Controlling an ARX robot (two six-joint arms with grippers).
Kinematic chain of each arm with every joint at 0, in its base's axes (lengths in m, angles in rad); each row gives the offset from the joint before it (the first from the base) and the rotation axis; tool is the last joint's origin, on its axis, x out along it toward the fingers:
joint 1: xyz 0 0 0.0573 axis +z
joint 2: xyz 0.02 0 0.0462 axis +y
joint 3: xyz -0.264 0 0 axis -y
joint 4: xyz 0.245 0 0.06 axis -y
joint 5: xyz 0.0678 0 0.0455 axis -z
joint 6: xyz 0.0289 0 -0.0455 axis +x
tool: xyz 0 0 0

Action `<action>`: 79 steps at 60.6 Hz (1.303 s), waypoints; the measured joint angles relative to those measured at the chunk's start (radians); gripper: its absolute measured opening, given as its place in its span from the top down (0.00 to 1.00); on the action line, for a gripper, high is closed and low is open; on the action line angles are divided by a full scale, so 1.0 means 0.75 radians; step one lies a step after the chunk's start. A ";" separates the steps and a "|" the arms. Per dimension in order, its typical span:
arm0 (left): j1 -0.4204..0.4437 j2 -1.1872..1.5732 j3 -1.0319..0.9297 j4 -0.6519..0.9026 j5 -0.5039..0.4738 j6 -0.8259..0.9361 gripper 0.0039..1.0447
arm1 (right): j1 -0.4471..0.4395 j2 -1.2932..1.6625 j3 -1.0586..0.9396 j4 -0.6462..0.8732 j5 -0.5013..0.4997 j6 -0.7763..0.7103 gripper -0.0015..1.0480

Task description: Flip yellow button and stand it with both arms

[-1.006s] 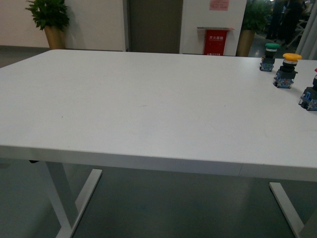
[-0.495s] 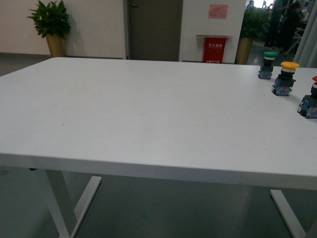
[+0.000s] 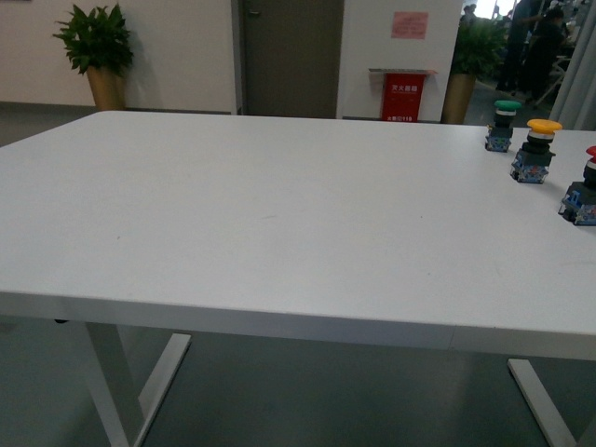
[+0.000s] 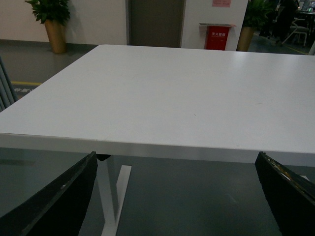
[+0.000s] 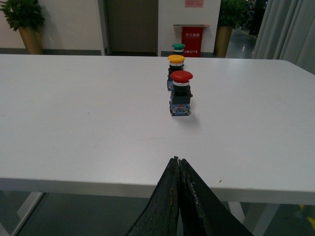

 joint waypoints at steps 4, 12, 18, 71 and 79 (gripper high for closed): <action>0.000 0.000 0.000 0.000 0.000 0.000 0.06 | 0.000 -0.021 -0.010 -0.008 0.000 0.000 0.97; 0.000 0.000 0.000 0.000 0.000 0.000 0.06 | 0.000 -0.074 -0.036 -0.035 0.000 0.000 0.97; 0.000 0.000 0.000 0.000 0.000 0.000 0.06 | 0.000 -0.100 -0.047 -0.051 0.000 0.000 0.97; 0.000 0.000 0.000 0.000 0.000 0.000 0.06 | 0.001 -0.371 -0.097 -0.264 0.001 -0.001 0.48; 0.000 0.000 0.000 0.000 0.000 0.000 0.06 | 0.001 -0.371 -0.097 -0.264 0.001 -0.001 0.28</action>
